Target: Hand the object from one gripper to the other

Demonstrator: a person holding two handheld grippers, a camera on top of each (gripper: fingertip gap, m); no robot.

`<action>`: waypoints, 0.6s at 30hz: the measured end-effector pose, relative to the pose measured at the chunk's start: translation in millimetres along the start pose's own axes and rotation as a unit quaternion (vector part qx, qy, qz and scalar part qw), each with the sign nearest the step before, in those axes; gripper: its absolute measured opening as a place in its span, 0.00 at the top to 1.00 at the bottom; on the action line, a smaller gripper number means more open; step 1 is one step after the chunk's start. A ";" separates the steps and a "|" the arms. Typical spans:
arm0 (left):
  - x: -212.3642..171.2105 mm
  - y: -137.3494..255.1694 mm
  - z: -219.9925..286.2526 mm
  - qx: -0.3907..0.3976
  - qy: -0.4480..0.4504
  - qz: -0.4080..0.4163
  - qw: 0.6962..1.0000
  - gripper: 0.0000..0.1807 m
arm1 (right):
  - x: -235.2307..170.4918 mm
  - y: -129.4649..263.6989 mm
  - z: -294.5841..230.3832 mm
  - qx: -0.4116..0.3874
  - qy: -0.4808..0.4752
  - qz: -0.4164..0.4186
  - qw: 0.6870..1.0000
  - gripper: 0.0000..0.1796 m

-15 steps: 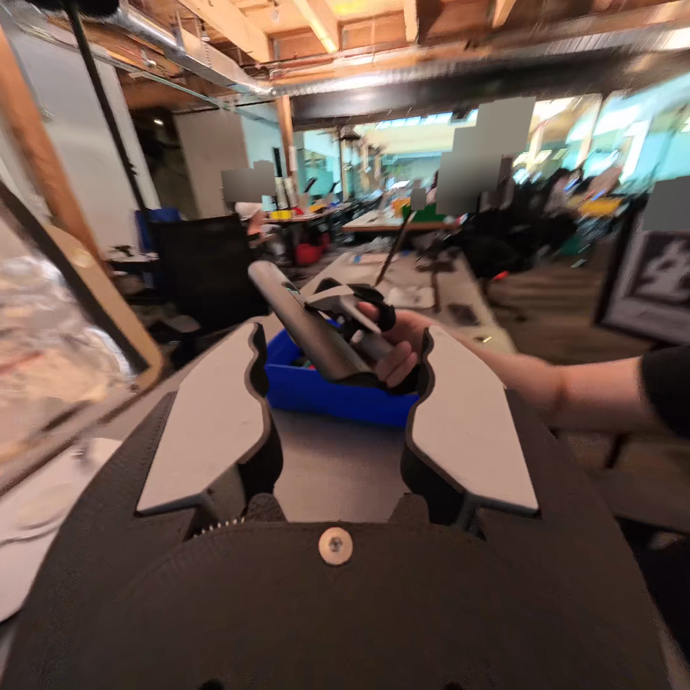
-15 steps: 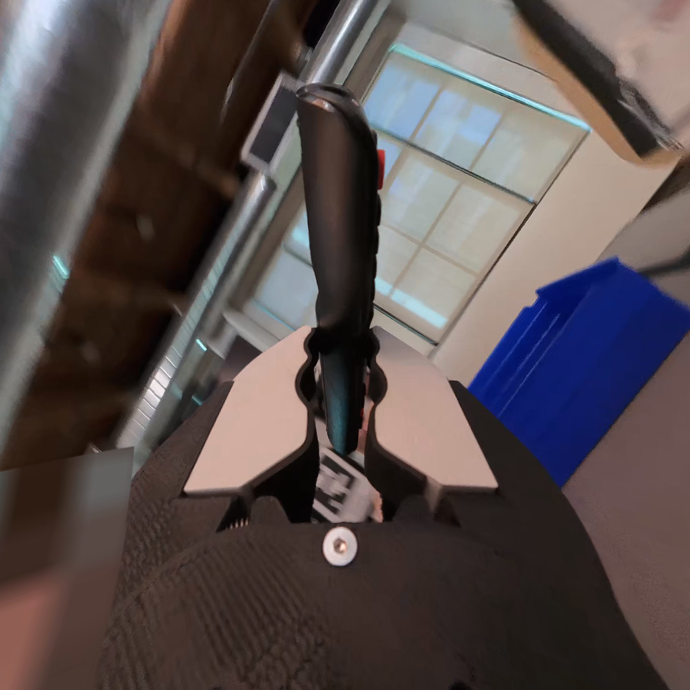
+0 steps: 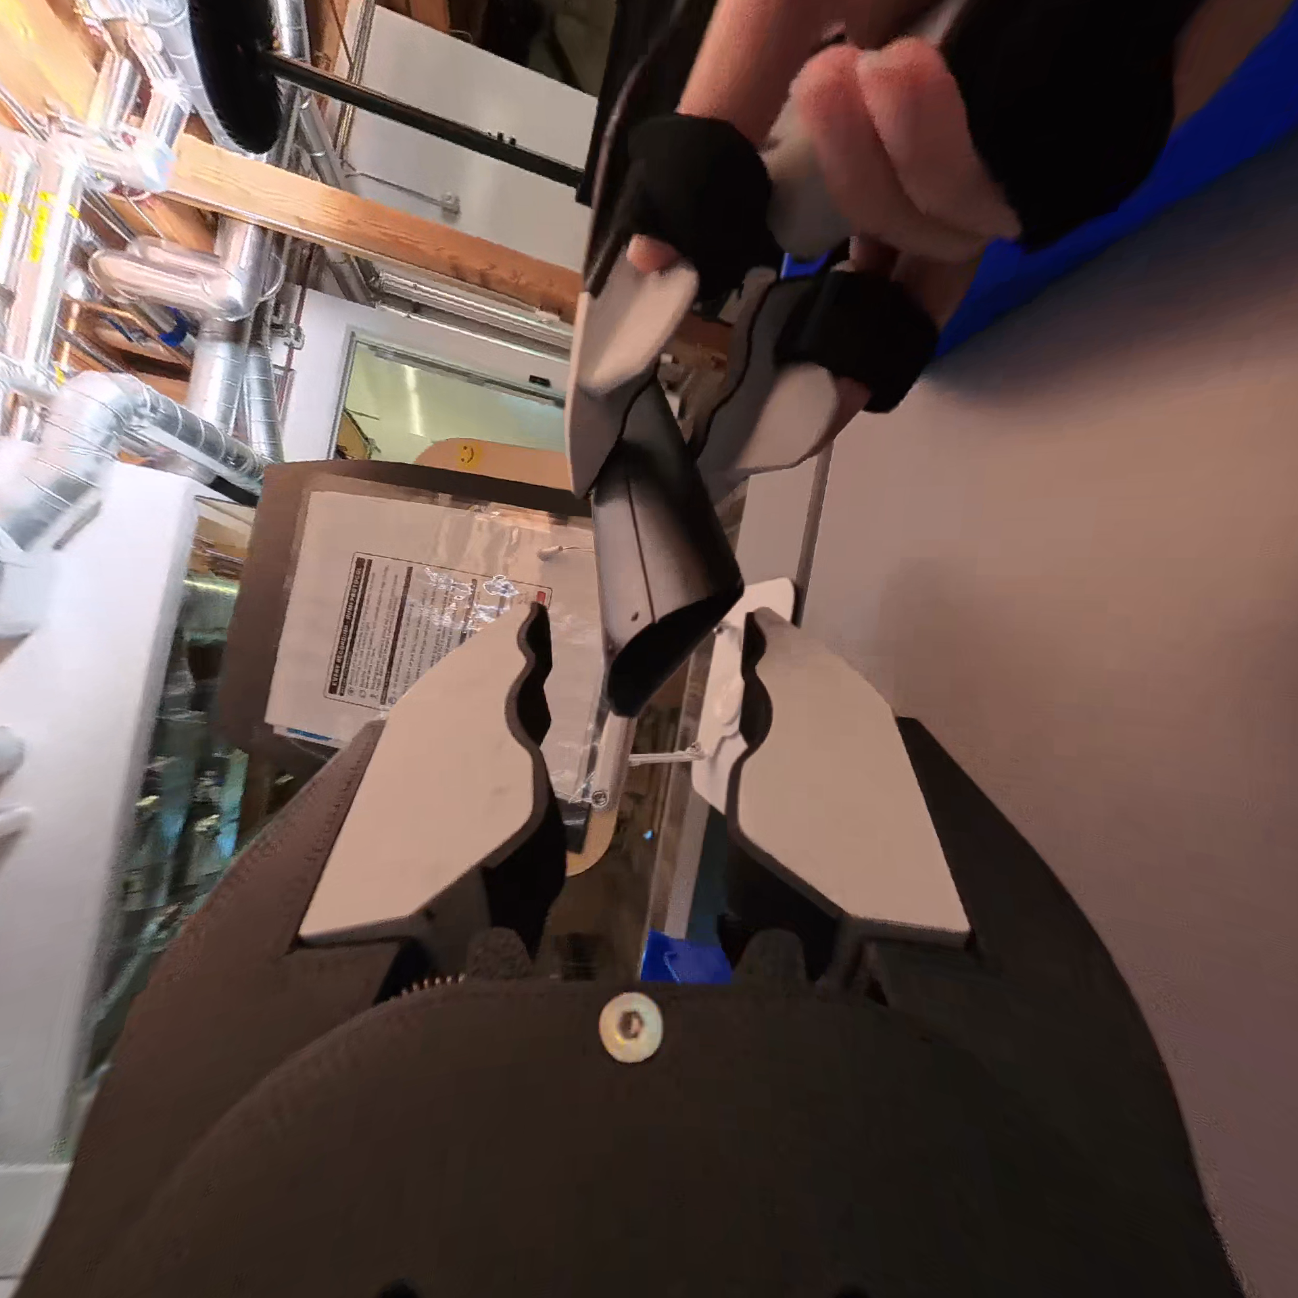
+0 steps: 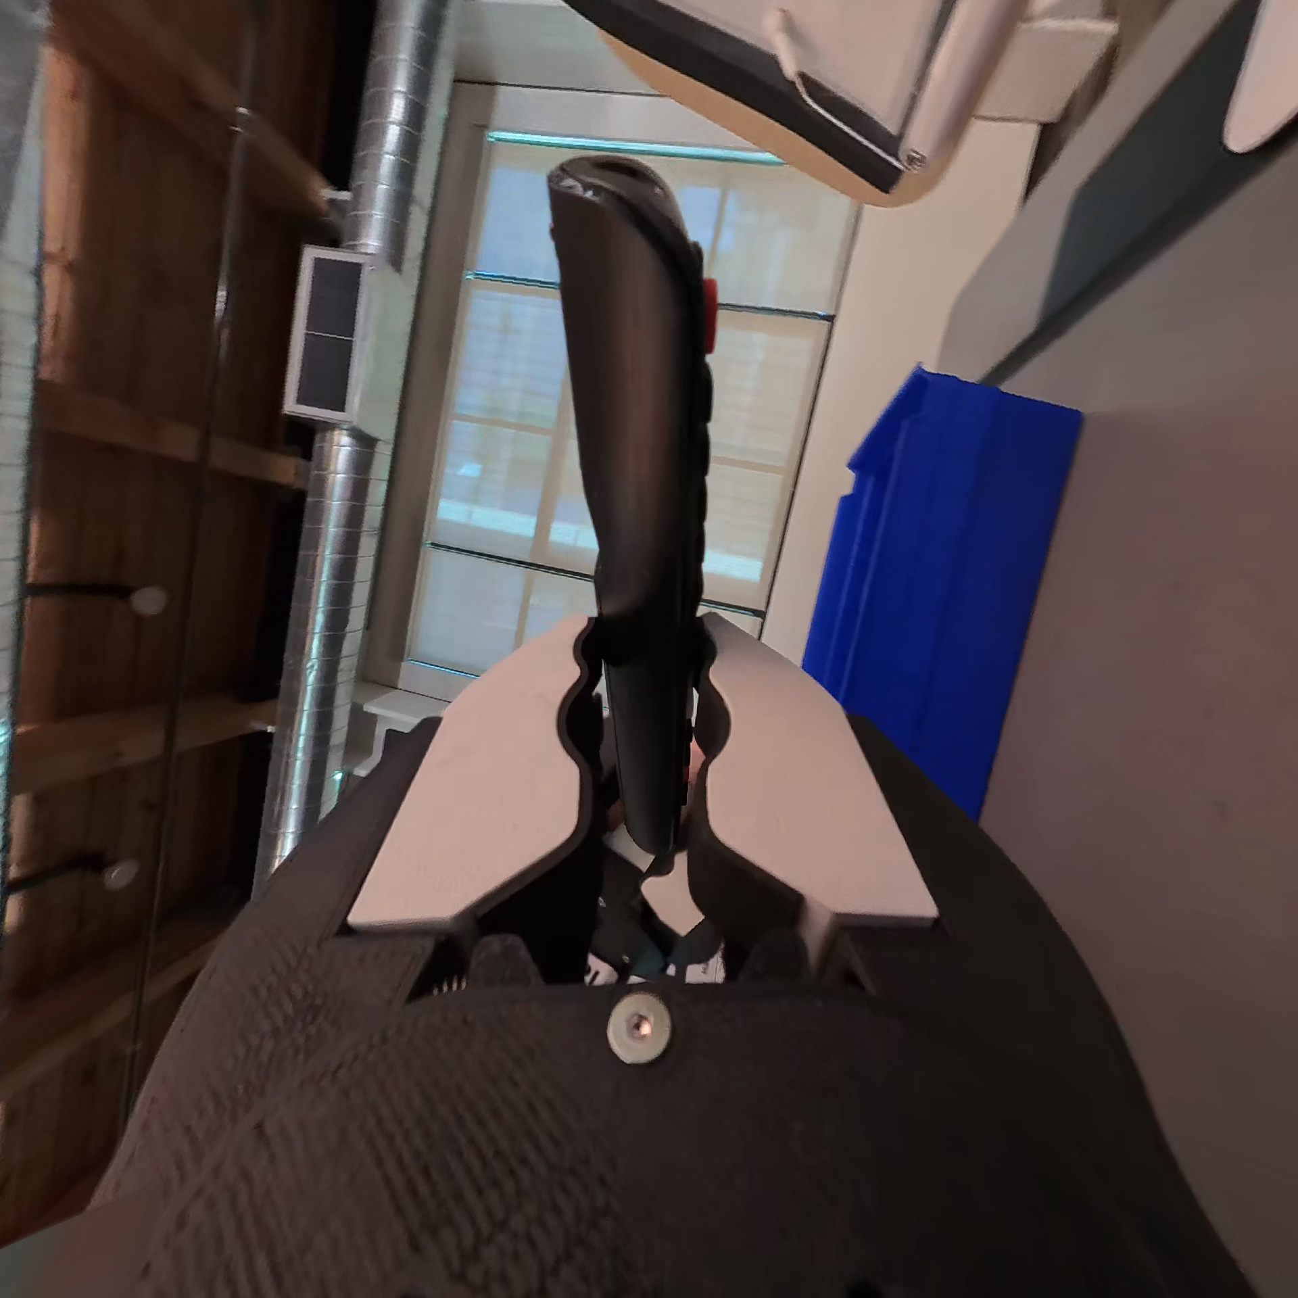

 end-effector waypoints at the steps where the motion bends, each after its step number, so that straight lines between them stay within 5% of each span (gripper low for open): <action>1: -1.5 -1.7 1.7 0.004 -0.011 -0.007 1.000 0.72 | -1.6 -1.5 2.3 -0.007 -0.004 -0.003 1.000 0.86; 12: -1.4 -2.7 7.5 0.027 -0.079 -0.012 0.996 0.86 | -8.1 -6.1 5.6 -0.026 0.006 -0.020 0.999 0.86; 18: 0.7 21.5 -40.3 0.062 0.131 0.056 0.988 0.87 | -17.6 -3.4 -36.1 0.024 0.144 -0.077 0.986 0.75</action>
Point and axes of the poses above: each gripper's, where its closed fingertips meet, y back along the fingers, x out of its top, z = x × y across the jaws, the point moved 5 cm from there along y, back along the fingers, and after that the axes turned 6 degrees about -x, right-handed, at the moved point
